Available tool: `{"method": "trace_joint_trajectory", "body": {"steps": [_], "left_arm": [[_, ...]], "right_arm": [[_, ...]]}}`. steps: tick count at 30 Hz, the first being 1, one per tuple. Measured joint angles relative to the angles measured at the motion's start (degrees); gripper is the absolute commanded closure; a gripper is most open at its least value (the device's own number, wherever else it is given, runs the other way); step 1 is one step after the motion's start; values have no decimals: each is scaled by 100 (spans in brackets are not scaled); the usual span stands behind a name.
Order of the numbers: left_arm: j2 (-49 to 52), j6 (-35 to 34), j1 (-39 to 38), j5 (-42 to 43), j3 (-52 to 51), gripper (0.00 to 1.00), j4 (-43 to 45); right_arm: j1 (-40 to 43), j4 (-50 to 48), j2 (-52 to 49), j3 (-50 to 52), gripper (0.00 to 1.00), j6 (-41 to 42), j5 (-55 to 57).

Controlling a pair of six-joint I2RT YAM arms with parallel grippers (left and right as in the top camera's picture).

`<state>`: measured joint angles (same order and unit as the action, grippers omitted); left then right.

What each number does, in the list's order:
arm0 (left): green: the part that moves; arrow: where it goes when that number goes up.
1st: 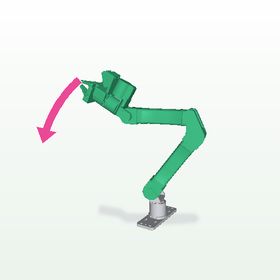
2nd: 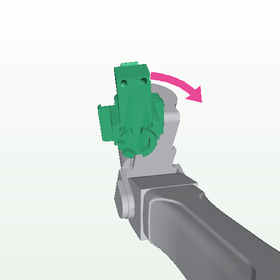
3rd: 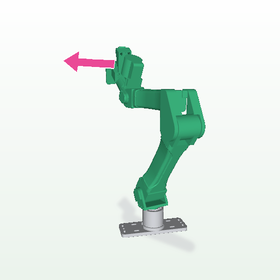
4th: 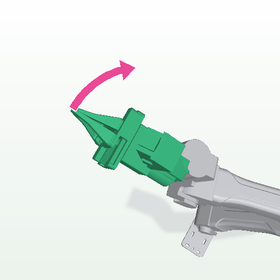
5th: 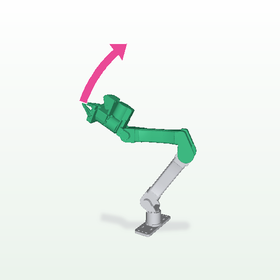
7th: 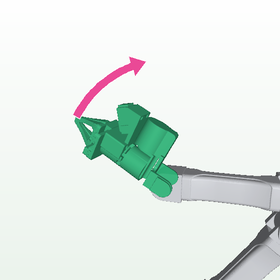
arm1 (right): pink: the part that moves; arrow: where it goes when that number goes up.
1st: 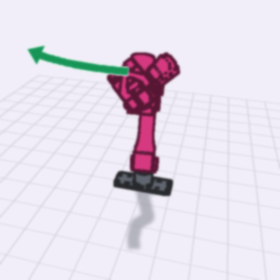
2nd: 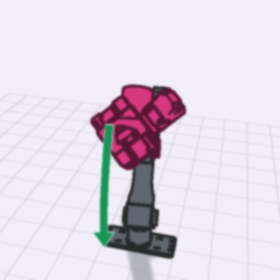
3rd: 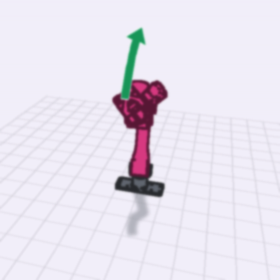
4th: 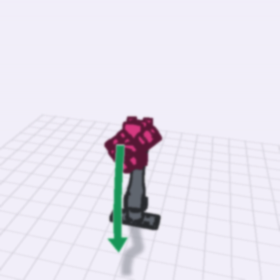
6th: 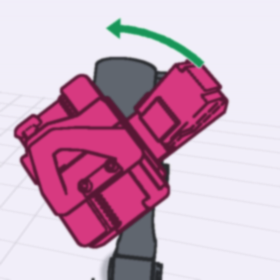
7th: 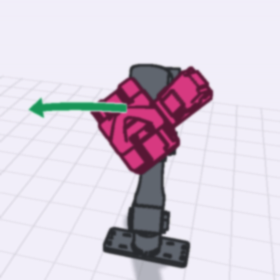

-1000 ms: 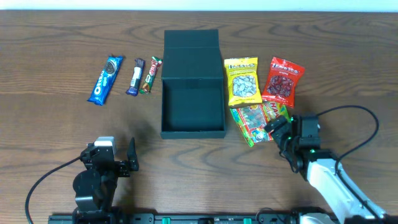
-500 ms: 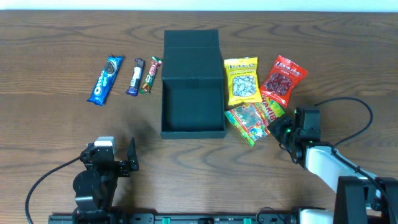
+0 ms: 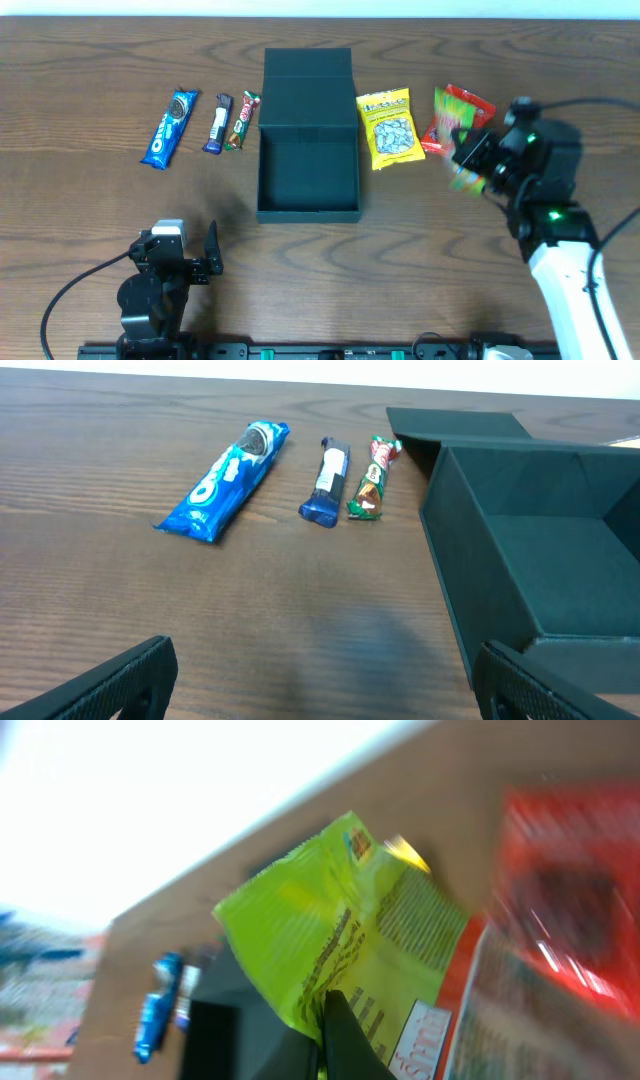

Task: Pack container
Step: 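Grasp the Haribo bag with the right gripper and lift it, then carry the Haribo bag over the box and lower it inside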

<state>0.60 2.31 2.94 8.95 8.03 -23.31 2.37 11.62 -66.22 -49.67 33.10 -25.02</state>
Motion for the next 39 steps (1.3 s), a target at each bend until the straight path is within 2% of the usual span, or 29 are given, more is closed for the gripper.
{"method": "trace_joint_trajectory", "body": {"steps": [4,9,16,22,30,39], "left_arm": [[-2,0,0,0,0,5,-2],[-2,0,0,0,0,5,-2],[0,0,0,0,0,5,-2],[-2,0,0,0,0,5,0],[-2,0,0,0,0,5,-2],[-2,-2,0,0,0,5,-2]], "right_arm": [[-120,-511,-157,-450,98,-367,-638],[-979,-1021,-1117,-693,98,-442,-1191],[-2052,-1167,-2262,-1530,99,-431,-1414],[-2511,-1193,-2896,-1888,98,-127,-1449],[-2857,-1274,-2944,-1974,98,321,-1320],[-3060,-1167,-2944,-1978,98,737,-673]]}}
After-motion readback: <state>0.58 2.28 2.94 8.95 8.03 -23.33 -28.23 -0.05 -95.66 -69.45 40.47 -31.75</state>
